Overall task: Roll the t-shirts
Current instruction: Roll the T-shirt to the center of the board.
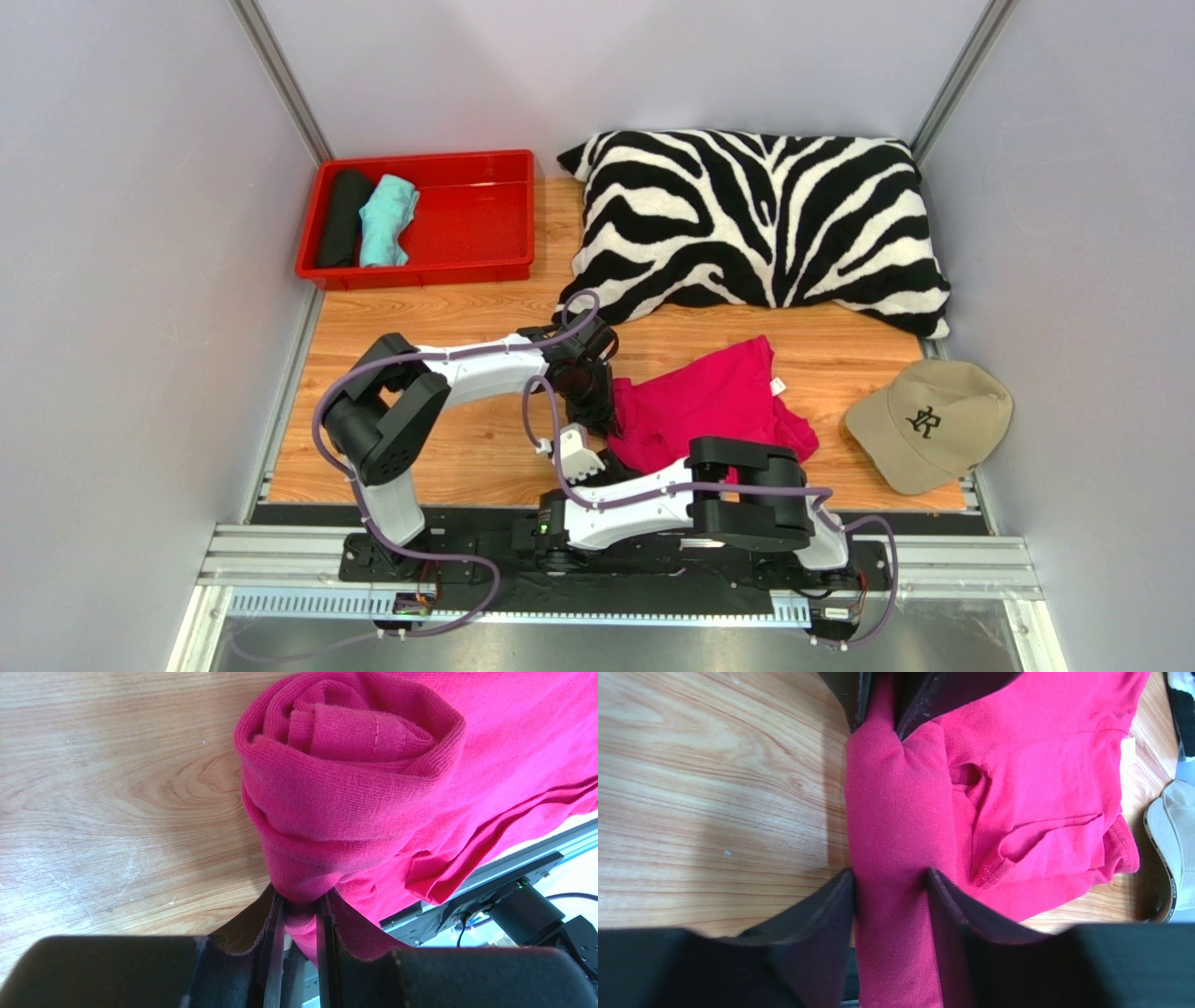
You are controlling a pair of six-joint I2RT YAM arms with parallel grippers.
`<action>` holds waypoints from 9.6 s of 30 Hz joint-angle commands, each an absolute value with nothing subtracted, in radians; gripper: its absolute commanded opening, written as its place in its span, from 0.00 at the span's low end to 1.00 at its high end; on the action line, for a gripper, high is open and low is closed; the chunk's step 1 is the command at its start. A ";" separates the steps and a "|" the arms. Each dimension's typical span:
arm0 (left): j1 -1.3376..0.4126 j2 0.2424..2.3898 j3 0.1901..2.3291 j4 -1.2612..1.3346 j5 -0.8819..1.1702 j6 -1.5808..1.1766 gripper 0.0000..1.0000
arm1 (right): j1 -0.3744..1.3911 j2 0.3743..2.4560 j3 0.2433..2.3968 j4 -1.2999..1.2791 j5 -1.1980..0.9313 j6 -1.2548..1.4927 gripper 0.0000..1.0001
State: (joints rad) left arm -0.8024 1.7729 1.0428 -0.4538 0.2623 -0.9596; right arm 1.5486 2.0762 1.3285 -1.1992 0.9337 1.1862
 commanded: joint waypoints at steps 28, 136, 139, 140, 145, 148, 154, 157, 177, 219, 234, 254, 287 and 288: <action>-0.724 1.545 0.940 -0.371 0.369 -0.838 0.61 | 1.243 1.297 0.557 -0.178 0.302 0.983 0.30; -0.683 1.606 0.898 -0.197 0.517 -0.790 0.63 | 0.988 1.310 0.253 0.313 0.014 1.224 0.24; -0.681 1.617 0.858 -0.124 0.538 -0.787 0.65 | 0.979 1.289 0.216 0.337 0.014 1.273 0.25; -0.683 1.623 0.847 -0.089 0.545 -0.782 0.65 | 0.976 1.286 0.210 0.342 0.015 1.278 0.25; -0.681 1.672 0.824 -0.011 0.540 -0.790 0.66 | 0.968 1.256 0.170 0.354 0.014 1.331 0.25; -0.683 1.713 0.831 0.023 0.540 -0.799 0.66 | 0.965 1.233 0.153 0.348 0.015 1.344 0.25; -0.683 1.778 0.851 0.038 0.514 -0.836 0.63 | 0.959 1.181 0.137 0.310 0.020 1.358 0.25; -0.686 1.787 0.861 0.028 0.482 -0.862 0.61 | 0.957 1.149 0.146 0.269 0.025 1.353 0.27; -0.776 1.870 1.077 -0.376 0.285 -0.911 0.48 | 1.314 1.268 0.845 -0.814 0.649 1.140 0.50; -0.683 1.724 1.094 -0.356 0.465 -0.687 0.68 | 1.327 1.352 0.653 -0.361 0.477 1.003 0.33; -0.667 1.730 0.856 0.081 0.624 -0.814 0.68 | 1.068 1.049 0.226 0.198 0.098 1.167 0.34; -0.788 1.858 1.043 -0.207 0.378 -0.905 0.62 | 1.014 0.885 0.173 -0.036 0.152 1.240 0.48; -0.853 1.919 1.218 -0.495 0.245 -0.868 0.60 | 1.262 1.584 0.965 -0.839 0.589 1.083 0.60; -0.853 1.917 1.218 -0.495 0.245 -0.865 0.60 | 1.262 1.592 0.963 -0.842 0.588 1.088 0.54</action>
State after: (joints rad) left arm -0.8429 1.8935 1.2026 -0.4503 0.2779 -0.8909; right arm 1.2568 1.5486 0.9234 -0.7555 0.5270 1.0752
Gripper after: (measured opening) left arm 0.606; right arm 0.609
